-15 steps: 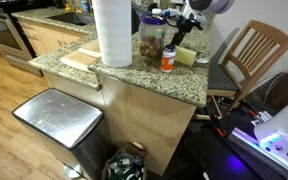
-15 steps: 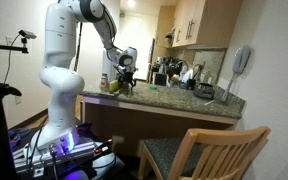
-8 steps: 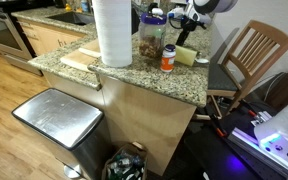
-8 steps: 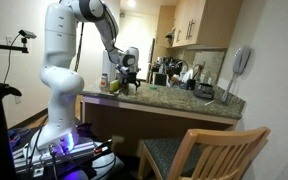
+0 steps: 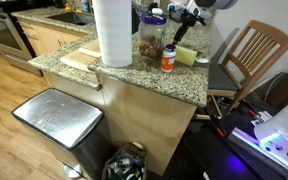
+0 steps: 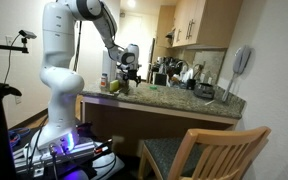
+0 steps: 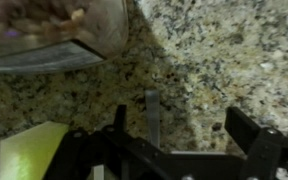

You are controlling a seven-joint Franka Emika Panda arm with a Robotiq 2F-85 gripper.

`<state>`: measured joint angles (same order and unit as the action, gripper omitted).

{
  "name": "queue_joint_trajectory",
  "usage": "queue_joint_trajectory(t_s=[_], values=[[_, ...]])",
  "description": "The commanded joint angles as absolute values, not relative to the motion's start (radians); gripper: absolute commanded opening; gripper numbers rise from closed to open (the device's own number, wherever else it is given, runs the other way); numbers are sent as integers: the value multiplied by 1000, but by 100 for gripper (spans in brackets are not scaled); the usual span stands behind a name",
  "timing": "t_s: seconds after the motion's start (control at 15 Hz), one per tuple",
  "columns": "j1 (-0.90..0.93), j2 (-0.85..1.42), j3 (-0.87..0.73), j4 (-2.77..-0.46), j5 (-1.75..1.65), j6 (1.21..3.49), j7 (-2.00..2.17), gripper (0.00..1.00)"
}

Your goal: Move the spoon to the left side of the counter

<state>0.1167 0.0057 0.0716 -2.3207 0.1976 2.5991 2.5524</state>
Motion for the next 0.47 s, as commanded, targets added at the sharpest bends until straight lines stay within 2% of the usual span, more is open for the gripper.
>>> queue_joint_trajectory(t_s=[0.0, 0.27, 0.33, 0.4], values=[[89, -224, 66, -2399, 230, 2547, 2559, 100], [10, -445, 85, -2395, 156, 2437, 2672, 100], [-32, -504, 91, -2402, 224, 2431, 2615, 100], [15, -392, 84, -2357, 203, 2459, 2607, 100]])
